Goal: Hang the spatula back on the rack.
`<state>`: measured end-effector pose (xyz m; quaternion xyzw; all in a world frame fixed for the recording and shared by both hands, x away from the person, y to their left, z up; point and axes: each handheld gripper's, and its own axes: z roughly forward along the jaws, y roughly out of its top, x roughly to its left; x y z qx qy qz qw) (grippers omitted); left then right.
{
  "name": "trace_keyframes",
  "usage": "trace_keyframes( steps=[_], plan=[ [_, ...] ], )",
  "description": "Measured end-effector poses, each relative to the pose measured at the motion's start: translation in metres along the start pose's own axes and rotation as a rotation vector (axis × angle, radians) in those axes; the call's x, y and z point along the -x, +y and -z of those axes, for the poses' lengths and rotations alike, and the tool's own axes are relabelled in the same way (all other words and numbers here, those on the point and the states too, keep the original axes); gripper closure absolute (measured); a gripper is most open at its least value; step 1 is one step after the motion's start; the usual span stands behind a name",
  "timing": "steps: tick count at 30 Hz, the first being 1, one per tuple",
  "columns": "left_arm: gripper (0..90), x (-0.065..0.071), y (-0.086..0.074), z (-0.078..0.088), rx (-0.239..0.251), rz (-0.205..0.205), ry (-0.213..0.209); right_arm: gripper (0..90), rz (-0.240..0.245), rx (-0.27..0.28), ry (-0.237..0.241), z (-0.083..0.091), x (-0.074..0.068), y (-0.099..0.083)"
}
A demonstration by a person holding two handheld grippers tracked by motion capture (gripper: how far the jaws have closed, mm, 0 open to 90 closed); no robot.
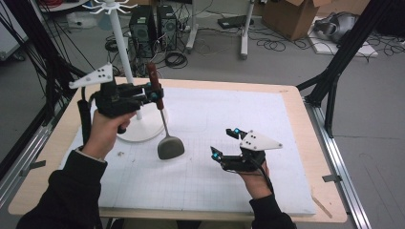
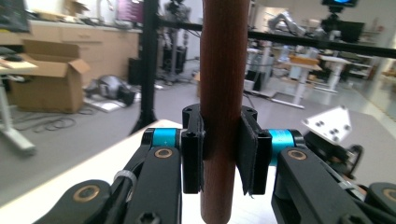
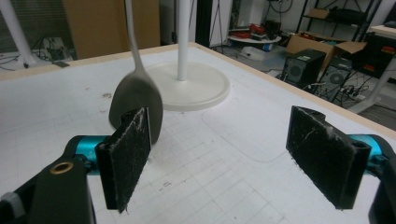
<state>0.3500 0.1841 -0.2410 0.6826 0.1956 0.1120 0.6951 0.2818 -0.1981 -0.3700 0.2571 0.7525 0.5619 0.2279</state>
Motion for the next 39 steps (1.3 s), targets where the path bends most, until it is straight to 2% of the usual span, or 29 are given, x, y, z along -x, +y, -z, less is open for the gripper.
trace_keyframes(
  steps=[7,15,30,39],
  plan=[
    [73.3,-0.027,0.027,0.018,0.015,0.038,0.039,20.9,-0.002,-0.001,-0.013,0.004,0.003,-0.001],
    [73.3,-0.049,0.046,0.018,-0.028,0.029,0.123,21.0,0.006,-0.002,-0.013,0.003,0.003,-0.001],
    [73.3,-0.062,0.08,0.001,-0.051,0.02,0.187,20.9,0.013,-0.002,-0.001,0.003,0.003,-0.001],
    [73.2,-0.071,0.083,0.0,-0.047,0.045,0.22,20.9,0.014,0.006,0.002,0.008,0.004,-0.003]
  ],
)
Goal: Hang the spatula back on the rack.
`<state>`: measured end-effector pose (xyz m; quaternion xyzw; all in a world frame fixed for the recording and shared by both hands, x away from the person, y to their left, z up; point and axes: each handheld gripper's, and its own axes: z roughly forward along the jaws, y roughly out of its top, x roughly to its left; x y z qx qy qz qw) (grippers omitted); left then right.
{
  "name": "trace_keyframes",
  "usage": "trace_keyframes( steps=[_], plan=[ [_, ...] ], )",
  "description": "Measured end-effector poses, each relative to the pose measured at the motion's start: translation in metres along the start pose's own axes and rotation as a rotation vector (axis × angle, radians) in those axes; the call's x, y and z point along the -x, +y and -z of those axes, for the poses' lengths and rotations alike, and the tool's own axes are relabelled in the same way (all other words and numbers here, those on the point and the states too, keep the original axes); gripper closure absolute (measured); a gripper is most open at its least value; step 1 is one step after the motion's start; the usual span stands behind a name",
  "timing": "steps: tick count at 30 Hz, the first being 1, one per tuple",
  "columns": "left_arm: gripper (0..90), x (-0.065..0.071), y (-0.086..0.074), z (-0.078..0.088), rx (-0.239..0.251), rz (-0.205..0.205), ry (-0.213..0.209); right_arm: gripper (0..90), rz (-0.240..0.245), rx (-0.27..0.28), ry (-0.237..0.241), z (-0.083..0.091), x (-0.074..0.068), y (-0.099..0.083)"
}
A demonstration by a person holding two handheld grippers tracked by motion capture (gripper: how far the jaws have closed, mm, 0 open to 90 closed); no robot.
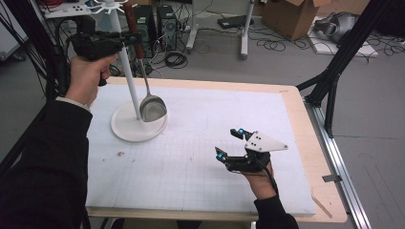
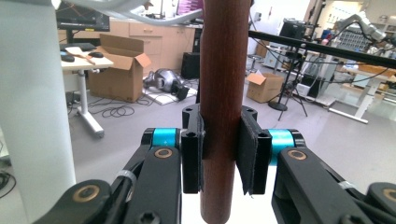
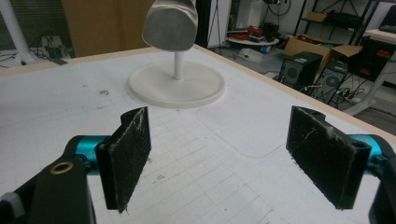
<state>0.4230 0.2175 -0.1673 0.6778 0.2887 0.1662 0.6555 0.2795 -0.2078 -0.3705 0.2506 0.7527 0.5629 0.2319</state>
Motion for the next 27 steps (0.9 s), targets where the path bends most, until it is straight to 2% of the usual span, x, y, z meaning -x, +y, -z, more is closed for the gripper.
trace_keyframes(
  steps=[14,20,24,27],
  plan=[
    [73.2,-0.0062,0.0015,-0.0043,-0.012,0.012,0.037,20.9,-0.007,-0.001,0.011,0.0012,0.0013,-0.0041],
    [73.2,-0.0091,0.0016,-0.0029,-0.001,0.021,0.082,21.0,-0.006,0.0,0.012,0.0015,0.001,-0.004],
    [73.1,-0.0075,0.0019,-0.0034,0.002,0.006,0.1,21.0,-0.005,-0.002,0.018,0.0024,0.0005,-0.0032],
    [73.1,-0.0069,0.0018,-0.0045,0.009,0.02,0.112,21.0,-0.001,-0.004,0.017,0.0014,0.0001,-0.0035]
  ],
)
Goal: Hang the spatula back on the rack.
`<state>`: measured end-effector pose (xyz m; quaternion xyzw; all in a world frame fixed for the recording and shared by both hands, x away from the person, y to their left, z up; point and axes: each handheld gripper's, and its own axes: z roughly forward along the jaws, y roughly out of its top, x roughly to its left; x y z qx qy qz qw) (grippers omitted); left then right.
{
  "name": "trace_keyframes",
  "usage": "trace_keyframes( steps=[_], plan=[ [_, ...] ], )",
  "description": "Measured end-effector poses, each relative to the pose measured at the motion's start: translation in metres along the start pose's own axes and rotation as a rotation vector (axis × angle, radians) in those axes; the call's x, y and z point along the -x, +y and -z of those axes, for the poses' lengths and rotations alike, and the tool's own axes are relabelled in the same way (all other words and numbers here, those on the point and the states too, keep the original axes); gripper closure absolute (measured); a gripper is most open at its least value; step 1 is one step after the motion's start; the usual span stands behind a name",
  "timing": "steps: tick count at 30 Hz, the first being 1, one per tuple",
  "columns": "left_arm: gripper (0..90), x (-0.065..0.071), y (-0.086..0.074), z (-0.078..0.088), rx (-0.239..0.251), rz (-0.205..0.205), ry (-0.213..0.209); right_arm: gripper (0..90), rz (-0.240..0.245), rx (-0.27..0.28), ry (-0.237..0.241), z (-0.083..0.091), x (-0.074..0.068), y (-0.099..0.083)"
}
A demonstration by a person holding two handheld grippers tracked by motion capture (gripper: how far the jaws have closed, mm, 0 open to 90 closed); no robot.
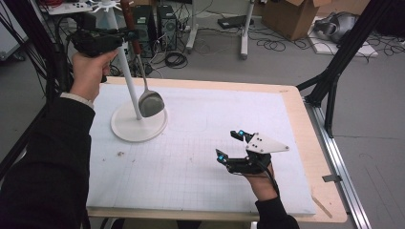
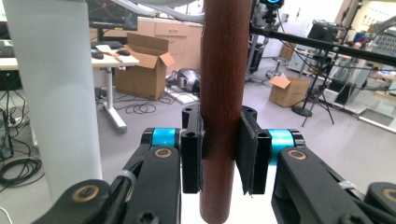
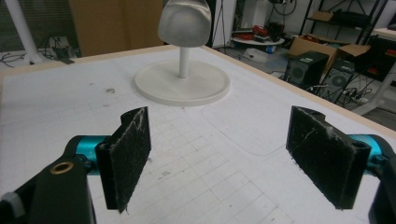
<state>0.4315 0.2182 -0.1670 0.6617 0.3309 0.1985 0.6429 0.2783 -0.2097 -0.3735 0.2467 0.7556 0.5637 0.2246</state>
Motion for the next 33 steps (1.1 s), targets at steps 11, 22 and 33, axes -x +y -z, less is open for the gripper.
trace_keyframes(
  steps=[11,22,33],
  plan=[
    [73.2,0.011,0.001,-0.006,0.005,0.011,0.093,21.0,0.009,-0.009,-0.002,-0.001,-0.001,-0.002],
    [73.1,0.017,0.0,-0.011,0.015,0.021,0.158,21.0,0.007,-0.017,-0.003,-0.001,-0.001,-0.003],
    [73.1,0.016,-0.006,0.0,0.026,0.028,0.148,21.0,0.01,-0.014,-0.013,0.0,0.0,-0.004]
  ],
)
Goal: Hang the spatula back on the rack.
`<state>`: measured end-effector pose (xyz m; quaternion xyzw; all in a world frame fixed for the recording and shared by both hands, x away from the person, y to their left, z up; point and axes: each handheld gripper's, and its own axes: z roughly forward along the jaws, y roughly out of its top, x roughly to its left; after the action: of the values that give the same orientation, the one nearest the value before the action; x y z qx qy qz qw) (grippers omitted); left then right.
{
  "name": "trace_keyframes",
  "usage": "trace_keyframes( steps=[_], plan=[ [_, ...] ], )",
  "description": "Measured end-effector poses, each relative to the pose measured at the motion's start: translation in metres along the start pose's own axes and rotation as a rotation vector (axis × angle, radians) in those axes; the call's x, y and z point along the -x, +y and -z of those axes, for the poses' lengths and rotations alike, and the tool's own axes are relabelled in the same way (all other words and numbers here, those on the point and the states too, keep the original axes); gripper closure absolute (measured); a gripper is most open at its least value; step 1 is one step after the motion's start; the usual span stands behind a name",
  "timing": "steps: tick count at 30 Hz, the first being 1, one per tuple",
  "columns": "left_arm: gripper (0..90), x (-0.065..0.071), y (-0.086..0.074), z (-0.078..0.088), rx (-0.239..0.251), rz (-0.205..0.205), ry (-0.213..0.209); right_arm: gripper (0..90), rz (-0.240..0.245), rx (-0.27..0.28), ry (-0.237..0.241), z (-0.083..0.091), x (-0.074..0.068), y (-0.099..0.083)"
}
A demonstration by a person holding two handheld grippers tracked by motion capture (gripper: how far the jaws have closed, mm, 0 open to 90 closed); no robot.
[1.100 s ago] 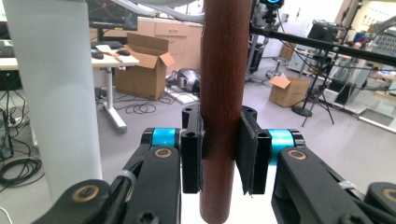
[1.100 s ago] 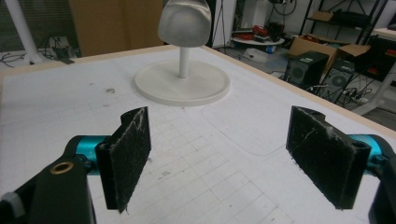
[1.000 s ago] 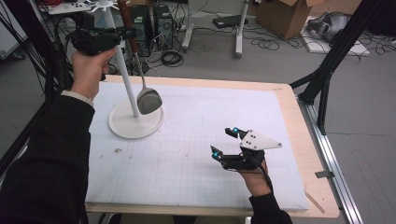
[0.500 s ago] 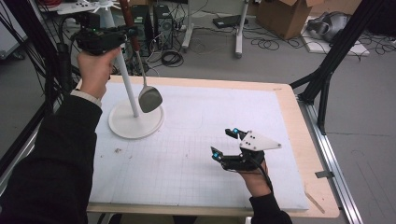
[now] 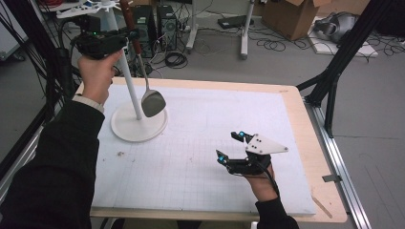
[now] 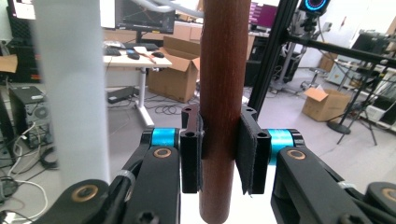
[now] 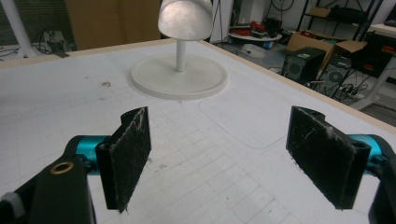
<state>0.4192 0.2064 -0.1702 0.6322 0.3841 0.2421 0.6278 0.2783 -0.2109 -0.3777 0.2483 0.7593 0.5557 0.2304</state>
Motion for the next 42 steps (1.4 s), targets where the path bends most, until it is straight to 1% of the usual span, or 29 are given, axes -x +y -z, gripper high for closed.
trace_keyframes(
  steps=[2,6,11,13,14,15,17,19,20,22,23,24,25,26,27,30,32,33,34,35,36,38,39,41,42],
  plan=[
    [73.1,-0.003,-0.001,0.002,0.002,0.006,-0.001,21.0,-0.005,-0.007,0.003,-0.001,0.0,0.0],
    [73.0,-0.008,-0.001,0.004,0.001,-0.002,0.004,21.0,0.0,-0.01,0.003,-0.001,-0.001,0.001],
    [72.6,-0.009,-0.002,0.004,-0.004,-0.009,-0.006,21.0,-0.008,-0.011,0.002,-0.003,-0.001,0.001],
    [71.6,-0.009,-0.003,0.005,0.001,-0.002,-0.016,21.0,-0.003,-0.011,0.006,-0.003,-0.001,0.001],
    [69.6,-0.009,-0.004,0.005,0.007,0.0,-0.024,21.0,-0.002,-0.012,0.004,-0.003,-0.001,0.001],
    [65.4,-0.008,-0.005,0.007,0.014,-0.002,-0.032,21.0,-0.005,-0.013,-0.001,-0.002,-0.001,0.001],
    [59.3,-0.005,-0.008,0.01,0.019,-0.027,-0.024,21.0,-0.005,-0.008,-0.001,-0.002,-0.001,0.001],
    [54.2,-0.003,-0.012,0.013,0.02,-0.045,-0.028,21.0,-0.011,-0.005,0.0,-0.001,0.0,0.001],
    [51.5,-0.003,-0.016,0.016,0.026,-0.051,-0.029,21.0,-0.009,-0.006,-0.002,-0.001,0.0,0.001],
    [46.1,-0.003,-0.021,0.022,0.045,-0.055,-0.044,21.0,-0.01,-0.008,-0.005,-0.001,0.0,0.001],
    [43.1,-0.003,-0.025,0.025,0.062,-0.064,-0.046,21.0,-0.013,-0.01,-0.005,0.0,0.0,0.001],
    [41.9,-0.004,-0.03,0.03,0.074,-0.077,-0.054,21.0,-0.011,-0.01,-0.009,0.0,0.001,0.001],
    [41.6,-0.004,-0.034,0.033,0.082,-0.079,-0.063,21.0,-0.011,-0.01,-0.01,0.0,0.001,0.001],
    [40.6,-0.005,-0.038,0.036,0.083,-0.086,-0.069,21.0,-0.013,-0.013,-0.012,0.0,0.002,0.001],
    [39.6,-0.006,-0.044,0.04,0.077,-0.091,-0.086,21.0,-0.015,-0.012,-0.013,0.0,0.002,0.001],
    [36.4,-0.009,-0.06,0.049,0.075,-0.096,-0.116,21.0,-0.016,-0.02,-0.018,-0.001,0.003,0.0],
    [34.6,-0.01,-0.071,0.054,0.068,-0.118,-0.13,21.0,-0.01,-0.027,-0.024,-0.002,0.004,-0.001],
    [32.2,-0.01,-0.078,0.057,0.065,-0.116,-0.128,21.0,-0.012,-0.034,-0.03,-0.002,0.005,-0.001],
    [28.9,-0.011,-0.082,0.058,0.062,-0.109,-0.131,21.0,-0.01,-0.039,-0.035,-0.002,0.005,-0.003],
    [26.3,-0.011,-0.089,0.061,0.059,-0.099,-0.14,21.0,-0.019,-0.041,-0.035,-0.002,0.006,-0.004],
    [23.3,-0.011,-0.095,0.062,0.063,-0.098,-0.137,20.9,-0.023,-0.044,-0.039,-0.002,0.007,-0.005],
    [18.4,-0.012,-0.105,0.065,0.063,-0.098,-0.148,20.9,-0.023,-0.053,-0.047,-0.002,0.008,-0.008],
    [17.6,-0.013,-0.113,0.068,0.068,-0.106,-0.155,20.9,-0.025,-0.055,-0.049,-0.002,0.009,-0.008],
    [17.4,-0.013,-0.124,0.07,0.081,-0.106,-0.177,20.9,-0.033,-0.061,-0.056,0.0,0.011,-0.011],
    [17.4,-0.013,-0.132,0.072,0.08,-0.109,-0.186,20.9,-0.035,-0.063,-0.062,0.002,0.012,-0.013]
  ],
)
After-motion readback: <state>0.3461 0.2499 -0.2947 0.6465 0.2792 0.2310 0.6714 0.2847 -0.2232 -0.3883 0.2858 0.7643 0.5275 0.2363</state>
